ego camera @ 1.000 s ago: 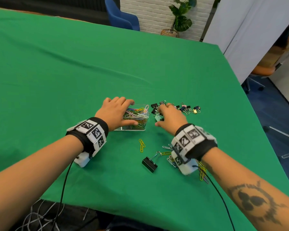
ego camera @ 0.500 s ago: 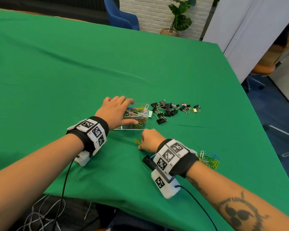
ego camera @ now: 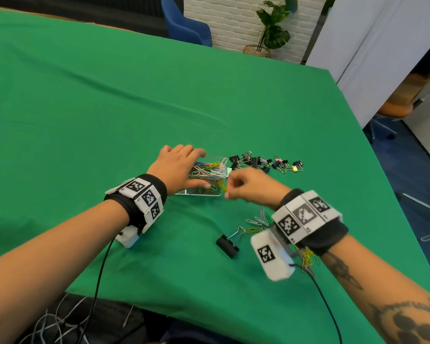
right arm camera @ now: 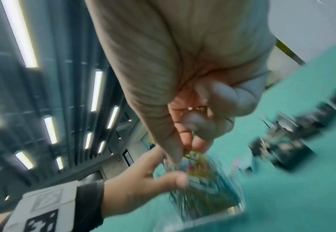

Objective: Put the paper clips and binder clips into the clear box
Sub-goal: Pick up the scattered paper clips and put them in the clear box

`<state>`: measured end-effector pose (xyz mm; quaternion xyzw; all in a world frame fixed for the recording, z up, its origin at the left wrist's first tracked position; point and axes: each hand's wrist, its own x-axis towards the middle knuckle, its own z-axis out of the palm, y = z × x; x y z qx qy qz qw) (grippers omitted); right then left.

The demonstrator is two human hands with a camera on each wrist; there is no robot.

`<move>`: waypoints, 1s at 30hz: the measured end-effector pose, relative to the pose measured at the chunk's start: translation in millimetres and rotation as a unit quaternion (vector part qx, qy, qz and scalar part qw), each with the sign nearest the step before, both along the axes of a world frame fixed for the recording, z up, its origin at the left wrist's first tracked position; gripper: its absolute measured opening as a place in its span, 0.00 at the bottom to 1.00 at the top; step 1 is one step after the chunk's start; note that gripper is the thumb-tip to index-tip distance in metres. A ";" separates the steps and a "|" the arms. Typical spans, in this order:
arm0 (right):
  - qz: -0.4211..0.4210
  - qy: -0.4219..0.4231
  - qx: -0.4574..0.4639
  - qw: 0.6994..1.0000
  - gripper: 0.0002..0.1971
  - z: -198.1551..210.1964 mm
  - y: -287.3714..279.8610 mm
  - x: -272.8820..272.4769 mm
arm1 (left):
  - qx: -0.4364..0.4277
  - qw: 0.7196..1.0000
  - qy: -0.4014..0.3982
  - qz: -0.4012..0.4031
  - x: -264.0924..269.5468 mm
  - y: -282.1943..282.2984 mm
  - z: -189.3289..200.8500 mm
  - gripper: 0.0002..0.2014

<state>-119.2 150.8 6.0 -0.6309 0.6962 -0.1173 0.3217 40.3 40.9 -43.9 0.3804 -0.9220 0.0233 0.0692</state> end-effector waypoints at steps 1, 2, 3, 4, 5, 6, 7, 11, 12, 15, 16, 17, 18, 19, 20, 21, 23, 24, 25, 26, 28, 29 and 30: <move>0.001 0.032 -0.046 0.998 0.14 9.3 -7.6 1.2 | 0.000 1.000 0.003 -0.001 0.0 0.0 0.3 0.46; -0.001 0.067 -0.087 0.994 0.12 16.4 -17.3 3.4 | -0.001 1.000 0.003 -0.002 0.1 0.4 0.8 0.47; 0.001 0.099 -0.115 0.989 0.10 21.7 -27.4 7.3 | -0.002 1.000 0.003 -0.002 0.0 0.6 1.2 0.47; 0.010 0.127 -0.131 0.983 0.07 24.1 -37.5 12.1 | 0.000 1.000 0.003 -0.001 0.0 1.0 1.8 0.48; 0.021 0.156 -0.134 0.978 0.04 25.2 -45.8 17.6 | 0.004 1.000 0.005 0.002 0.1 1.5 2.2 0.48; 0.034 0.184 -0.133 0.973 0.01 24.7 -52.8 22.5 | 0.009 1.000 0.008 0.006 0.4 1.7 2.1 0.48; 0.043 0.209 -0.133 0.968 0.03 24.2 -57.7 26.2 | 0.012 1.000 0.013 0.008 0.5 1.8 2.2 0.47; 0.018 0.238 -0.148 0.960 0.11 29.2 -55.9 14.3 | 0.018 0.999 0.033 0.009 -0.1 1.5 2.8 0.48; 0.000 0.236 -0.154 0.960 0.10 32.2 -49.5 5.0 | 0.016 0.999 0.032 0.008 -0.1 1.2 2.1 0.48; -0.064 0.226 -0.165 0.958 0.07 34.6 -16.8 -36.8 | 0.007 1.000 0.026 -0.003 0.6 -0.2 1.0 0.47; -0.076 0.227 -0.153 0.959 0.07 30.7 -3.6 -52.2 | 0.004 1.000 0.023 -0.007 0.7 -0.7 1.4 0.47; -0.075 0.231 -0.118 0.963 0.10 22.4 10.4 -66.0 | 0.002 1.000 0.020 -0.009 0.3 -0.4 1.5 0.48; -0.063 0.235 -0.062 0.968 0.17 9.5 25.1 -76.8 | 0.000 1.000 0.018 -0.011 -0.4 0.2 1.5 0.49; -0.043 0.235 0.007 0.971 0.26 -5.6 38.8 -84.0 | -0.003 1.000 0.017 -0.011 -1.0 0.1 1.7 0.49; -0.019 0.227 0.071 0.971 0.36 -21.6 52.6 -87.4 | -0.004 1.000 0.014 -0.012 -1.6 0.0 1.6 0.49; 0.007 0.219 0.111 0.969 0.44 -36.7 64.4 -87.0 | -0.004 1.000 0.010 -0.011 -1.9 -0.5 1.7 0.48; 0.070 0.227 0.122 0.964 0.50 -60.8 79.1 -79.0 | -0.003 1.000 0.007 -0.007 -1.8 -0.8 1.8 0.48; 0.103 0.239 0.112 0.959 0.49 -68.2 82.3 -74.0 | -0.003 1.000 0.008 -0.006 -1.9 -0.4 1.9 0.48; 0.133 0.250 0.101 0.954 0.47 -72.9 82.5 -70.3 | -0.002 1.000 0.008 -0.005 -2.2 0.0 2.1 0.48; 0.155 0.258 0.091 0.949 0.45 -74.8 81.4 -68.0 | -0.001 1.000 0.009 -0.005 -2.7 0.7 2.5 0.48; 0.168 0.265 0.062 0.948 0.40 -74.1 78.9 -68.8 | 0.000 1.000 0.006 -0.005 -3.0 0.9 2.2 0.49; 0.160 0.261 0.042 0.951 0.37 -72.5 78.2 -70.7 | 0.001 1.000 0.006 -0.008 -2.7 0.1 2.5 0.49; 0.144 0.252 0.025 0.957 0.34 -71.5 78.7 -72.8 | 0.004 1.000 0.007 -0.012 -2.3 -0.8 2.7 0.50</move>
